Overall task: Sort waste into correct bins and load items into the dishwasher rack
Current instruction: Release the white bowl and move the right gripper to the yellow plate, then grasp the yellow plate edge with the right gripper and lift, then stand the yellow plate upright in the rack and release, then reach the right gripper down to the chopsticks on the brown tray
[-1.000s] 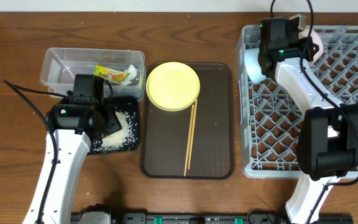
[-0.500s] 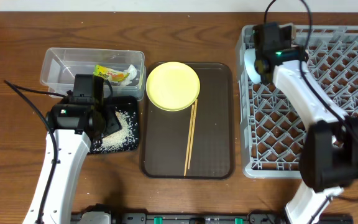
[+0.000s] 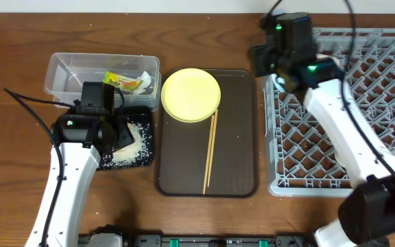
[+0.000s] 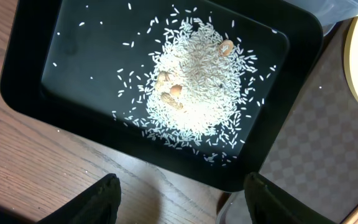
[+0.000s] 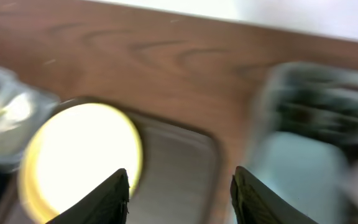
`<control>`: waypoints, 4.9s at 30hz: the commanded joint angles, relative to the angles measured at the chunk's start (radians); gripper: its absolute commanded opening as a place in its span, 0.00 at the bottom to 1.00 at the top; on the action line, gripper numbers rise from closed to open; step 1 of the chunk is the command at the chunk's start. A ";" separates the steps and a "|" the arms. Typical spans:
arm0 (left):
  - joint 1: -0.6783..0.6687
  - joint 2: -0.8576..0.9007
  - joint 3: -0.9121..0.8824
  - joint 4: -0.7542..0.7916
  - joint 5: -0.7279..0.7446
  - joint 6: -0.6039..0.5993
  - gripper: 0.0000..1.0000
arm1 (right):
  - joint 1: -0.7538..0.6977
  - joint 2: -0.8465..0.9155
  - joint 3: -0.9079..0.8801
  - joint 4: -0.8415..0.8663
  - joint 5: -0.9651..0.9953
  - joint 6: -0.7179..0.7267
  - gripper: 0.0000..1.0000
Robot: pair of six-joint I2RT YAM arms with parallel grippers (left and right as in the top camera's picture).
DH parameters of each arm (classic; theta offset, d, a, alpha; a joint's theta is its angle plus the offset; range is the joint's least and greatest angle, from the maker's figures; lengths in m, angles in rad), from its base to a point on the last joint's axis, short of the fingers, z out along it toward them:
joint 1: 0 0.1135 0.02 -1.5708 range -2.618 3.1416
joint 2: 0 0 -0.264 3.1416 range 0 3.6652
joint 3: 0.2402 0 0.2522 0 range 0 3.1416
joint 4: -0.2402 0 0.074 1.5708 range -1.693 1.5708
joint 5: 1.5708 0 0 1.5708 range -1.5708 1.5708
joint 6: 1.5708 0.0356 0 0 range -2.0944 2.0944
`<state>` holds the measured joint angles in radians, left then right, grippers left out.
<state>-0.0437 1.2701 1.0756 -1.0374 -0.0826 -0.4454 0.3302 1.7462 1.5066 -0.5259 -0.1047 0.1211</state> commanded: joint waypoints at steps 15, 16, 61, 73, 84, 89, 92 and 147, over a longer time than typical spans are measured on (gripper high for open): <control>0.003 0.003 0.007 -0.001 -0.014 -0.005 0.66 | 0.167 0.388 0.002 0.065 0.048 0.234 0.48; 0.003 0.003 0.007 -0.001 -0.014 -0.005 0.67 | 0.169 0.400 0.002 0.066 0.048 0.242 0.46; 0.003 0.003 0.007 0.003 -0.011 -0.005 0.67 | -0.219 -0.321 0.027 -0.249 0.636 -0.351 0.01; 0.003 0.003 0.007 0.003 -0.011 -0.005 0.66 | -0.255 -0.236 0.026 -0.327 0.932 -0.496 0.01; 0.003 0.003 0.007 0.003 -0.011 -0.005 0.66 | -0.254 -0.105 0.017 -0.403 0.989 -0.357 0.01; 0.003 0.003 0.007 0.003 -0.011 -0.005 0.66 | -0.237 -0.083 0.017 -0.443 0.876 -0.296 0.01; 0.003 0.003 0.007 0.003 -0.011 -0.005 0.66 | -0.226 -0.083 0.017 -0.452 0.811 -0.266 0.14; 0.003 0.003 0.007 -0.006 -0.008 -0.005 0.66 | 0.367 0.165 -0.225 -0.255 0.046 0.468 0.47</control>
<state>-0.0437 1.2701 1.0756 -1.0401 -0.0822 -0.4454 0.6735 1.8809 1.2854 -0.7879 -0.0956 0.5034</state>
